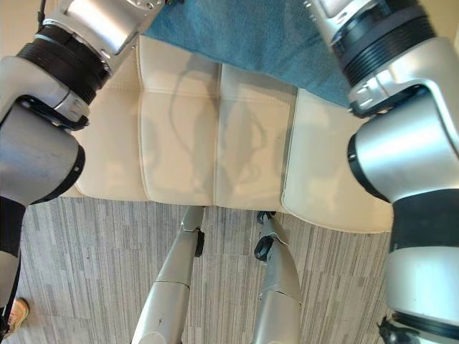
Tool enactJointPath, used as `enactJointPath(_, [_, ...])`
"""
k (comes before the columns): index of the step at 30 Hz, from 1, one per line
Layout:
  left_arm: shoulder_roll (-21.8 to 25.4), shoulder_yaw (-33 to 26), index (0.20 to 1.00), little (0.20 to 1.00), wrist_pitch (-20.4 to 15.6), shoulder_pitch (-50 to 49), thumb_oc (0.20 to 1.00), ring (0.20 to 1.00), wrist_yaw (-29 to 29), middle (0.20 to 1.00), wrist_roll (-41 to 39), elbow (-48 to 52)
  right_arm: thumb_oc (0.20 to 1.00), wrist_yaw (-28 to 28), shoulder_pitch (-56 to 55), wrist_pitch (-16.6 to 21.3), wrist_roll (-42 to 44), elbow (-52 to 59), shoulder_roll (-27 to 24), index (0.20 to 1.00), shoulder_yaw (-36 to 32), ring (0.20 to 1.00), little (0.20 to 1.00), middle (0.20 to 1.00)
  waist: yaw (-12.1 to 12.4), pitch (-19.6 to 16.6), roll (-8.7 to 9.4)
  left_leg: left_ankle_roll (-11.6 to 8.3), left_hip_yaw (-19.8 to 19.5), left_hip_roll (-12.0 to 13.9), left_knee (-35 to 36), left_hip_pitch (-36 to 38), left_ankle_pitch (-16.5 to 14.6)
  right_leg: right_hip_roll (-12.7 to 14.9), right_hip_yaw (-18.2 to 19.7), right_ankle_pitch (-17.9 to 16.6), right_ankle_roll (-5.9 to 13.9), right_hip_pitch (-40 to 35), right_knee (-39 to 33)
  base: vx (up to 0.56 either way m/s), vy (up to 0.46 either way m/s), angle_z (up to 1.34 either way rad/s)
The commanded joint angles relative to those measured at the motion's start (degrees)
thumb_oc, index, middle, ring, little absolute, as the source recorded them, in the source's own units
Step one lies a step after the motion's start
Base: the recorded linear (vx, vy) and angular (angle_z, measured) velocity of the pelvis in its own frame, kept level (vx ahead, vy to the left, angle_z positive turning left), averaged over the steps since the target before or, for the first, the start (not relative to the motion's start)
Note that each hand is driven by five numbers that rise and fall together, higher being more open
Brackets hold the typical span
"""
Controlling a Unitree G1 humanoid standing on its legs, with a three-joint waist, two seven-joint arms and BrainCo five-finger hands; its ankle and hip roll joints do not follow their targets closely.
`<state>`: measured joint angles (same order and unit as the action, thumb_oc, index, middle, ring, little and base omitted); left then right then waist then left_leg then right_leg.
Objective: Pick up all the scattered cushions and arrange them neatly on the sofa.
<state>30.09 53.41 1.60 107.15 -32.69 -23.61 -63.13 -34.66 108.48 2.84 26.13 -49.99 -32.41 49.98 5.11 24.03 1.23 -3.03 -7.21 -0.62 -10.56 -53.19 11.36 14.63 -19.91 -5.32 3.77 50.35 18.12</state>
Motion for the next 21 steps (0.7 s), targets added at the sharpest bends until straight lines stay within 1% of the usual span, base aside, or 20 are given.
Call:
enactJointPath(1, [0.5, -5.3, 1.0, 1.0, -2.1, 6.0, 1.0, 1.0, -2.0, 1.0, 1.8, -5.0, 1.0, 1.2, 1.8, 0.3, -3.7, -4.6, -0.6, 1.0, -0.5, 1.0, 1.0, 1.0, 0.4, 1.1, 2.44, 0.01, 7.3, -1.9, -5.6, 2.2, -11.8, -1.9, 1.8, 5.1, 4.4, -4.6, -3.6, 0.01, -0.043, 0.01])
enactJointPath(4, [2.5, -7.5, 1.0, 1.0, -1.6, 2.9, 1.0, 1.0, -2.3, 1.0, 2.0, -5.8, 1.0, 1.7, -0.3, 0.3, -3.0, -6.1, -1.1, 1.0, -2.0, 1.0, 1.0, 1.0, 0.6, 1.7, 2.53, -0.12, 7.1, -2.0, -5.3, 2.8, -11.6, -2.1, 2.0, 5.3, 4.06, -4.8, -3.6, 0.0, -0.011, 0.0])
enactJointPath(5, [2.5, -7.5, 1.0, 1.0, -1.6, 2.8, 1.0, 1.0, -2.3, 1.0, 2.0, -5.8, 1.0, 1.7, -0.3, 0.3, -3.0, -6.1, -1.1, 1.0, -2.0, 1.0, 1.0, 1.0, 0.6, 1.5, 2.52, -0.07, 7.1, -2.1, -5.3, 2.6, -11.3, -2.1, 1.9, 5.2, 4.02, -4.7, -3.6, 0.0, 0.0, 0.0])
enactJointPath(6, [4.3, -8.7, 1.0, 1.0, -1.3, 0.6, 1.0, 1.0, -2.3, 1.0, 2.1, -6.3, 1.0, 1.8, -2.2, 0.5, -1.6, -6.6, -1.4, 1.0, -3.4, 1.0, 1.0, 1.0, 0.7, 1.6, 2.48, -0.11, 7.0, -2.1, -5.3, 2.8, -11.2, -2.2, 2.1, 5.4, 3.8, -4.8, -3.6, 0.0, 0.0, 0.0])
enactJointPath(8, [4.4, -8.8, 1.0, 1.0, -1.3, 0.4, 1.0, 1.0, -2.3, 1.0, 2.1, -6.2, 1.0, 1.8, -2.3, 0.5, -1.6, -6.6, -1.4, 1.0, -3.5, 1.0, 1.0, 1.0, 0.7, 1.6, 2.5, -0.12, 7.1, -2.1, -5.2, 2.9, -11.2, -2.2, 2.1, 5.4, 3.79, -4.9, -3.6, 0.0, 0.0, 0.0])
enactJointPath(10, [9.2, -10.6, 1.0, 1.0, -0.7, -3.7, 1.0, 1.0, -0.7, 1.0, 1.5, -8.5, 1.0, 2.4, -6.9, 0.5, 0.0, -6.1, -0.2, 1.0, -6.9, 1.0, 1.0, 1.0, 0.5, 1.8, 2.47, -0.2, 7.4, -1.9, -5.1, 5.1, -11.4, -2.8, 2.9, 5.8, 3.39, -6.5, -3.7, -0.01, -0.015, -0.04])
enactJointPath(11, [10.4, -11.6, 1.0, 1.0, -0.6, -5.6, 1.0, 1.0, -0.4, 1.0, 1.5, -8.7, 1.0, 2.3, -8.6, 0.6, 0.2, -5.7, 0.4, 1.0, -8.1, 1.0, 1.0, 1.0, 0.4, 1.8, 2.42, -0.21, 7.6, -1.9, -4.7, 6.0, -11.4, -3.0, 3.0, 5.8, 3.35, -7.2, -4.0, -0.01, -0.002, -0.08])
enactJointPath(12, [10.4, -11.6, 1.0, 1.0, -0.6, -5.7, 1.0, 1.0, -0.4, 1.0, 1.5, -8.6, 1.0, 2.3, -8.7, 0.6, 0.1, -5.6, 0.4, 1.0, -8.1, 1.0, 1.0, 1.0, 0.3, 1.6, 2.4, -0.15, 7.6, -2.0, -4.6, 5.8, -11.2, -3.0, 2.9, 5.6, 3.32, -7.1, -4.2, -0.01, 0.015, -0.13])
enactJointPath(13, [12.2, -12.9, 1.0, 1.0, -0.7, -8.5, 1.0, 1.0, 0.1, 1.0, 1.9, -8.3, 1.0, 1.9, -11.8, 0.8, 0.0, -4.7, 1.4, 1.0, -10.7, 1.0, 1.0, 1.0, -0.1, 1.2, 2.18, -0.1, 7.7, -1.9, -4.1, 6.9, -11.1, -3.3, 2.9, 5.5, 3.27, -8.3, -4.8, 0.0, 0.01, -0.17])
enactJointPath(16, [16.4, -17.2, 1.0, 1.0, -1.4, -17.3, 1.0, 1.0, 1.4, 1.0, 2.1, -5.5, 1.0, 2.1, -19.4, 0.5, -1.3, -0.1, 1.6, 1.0, -15.3, 1.0, 1.0, 1.0, -0.5, 0.3, 2.02, -0.1, 7.9, -1.8, -2.1, 11.0, -11.1, -4.0, 2.8, 5.3, 3.22, -12.1, -6.6, 0.01, -0.003, -0.09])
enactJointPath(17, [17.3, -19.8, 1.0, 1.0, -2.2, -21.1, 1.0, 1.0, 2.0, 1.0, 1.2, -3.3, 1.0, 2.4, -22.6, 0.6, -1.7, 1.7, 1.8, 1.0, -17.4, 1.0, 1.0, 1.0, -0.5, 0.4, 2.05, -0.14, 8.1, -1.7, -1.5, 12.8, -11.4, -4.3, 2.8, 5.5, 3.27, -13.8, -7.0, 0.01, -0.017, -0.07])
enactJointPath(18, [18.3, -21.5, 1.0, 1.0, -2.4, -24.3, 1.0, 1.0, 2.1, 1.0, 1.5, -1.8, 1.0, 2.6, -25.0, 0.5, -1.8, 2.9, 1.6, 1.0, -19.0, 1.0, 1.0, 1.0, -0.7, -0.1, 1.97, 0.02, 7.9, -1.9, -0.9, 13.7, -11.2, -4.4, 2.6, 5.2, 3.25, -14.8, -7.6, 0.02, -0.002, -0.06])
enactJointPath(19, [19.9, -24.1, 1.0, 1.0, -2.8, -29.5, 1.0, 1.0, 2.3, 1.0, 2.1, 2.5, 1.0, 2.7, -29.1, 0.1, -2.4, 6.2, 1.9, 1.0, -21.2, 1.0, 1.0, 1.0, -0.8, -0.5, 1.72, 0.08, 7.9, -1.9, 0.1, 15.8, -11.2, -4.6, 2.5, 5.1, 3.26, -16.8, -8.7, 0.02, 0.001, -0.07])
enactJointPath(20, [19.7, -28.6, 1.0, 1.0, -3.8, -35.5, 1.0, 1.0, 2.7, 1.0, 0.8, 6.0, 1.0, 3.0, -33.6, 0.3, -2.7, 8.7, 2.6, 1.0, -24.9, 1.0, 1.0, 1.0, -0.5, -0.4, 1.73, 0.11, 7.9, -1.8, 0.9, 17.8, -11.5, -4.8, 2.4, 5.1, 3.3, -18.8, -9.3, 0.02, 0.004, -0.07])
enactJointPath(21, [19.7, -29.4, 1.0, 1.0, -3.7, -36.6, 1.0, 1.0, 2.6, 1.0, 1.0, 6.7, 1.0, 2.8, -34.2, 0.1, -2.8, 9.2, 2.7, 1.0, -24.7, 1.0, 1.0, 1.0, -0.8, -0.7, 1.5, 0.17, 7.8, -1.9, 1.2, 18.0, -11.2, -4.8, 2.2, 4.9, 3.29, -19.1, -9.6, 0.03, 0.005, -0.08])
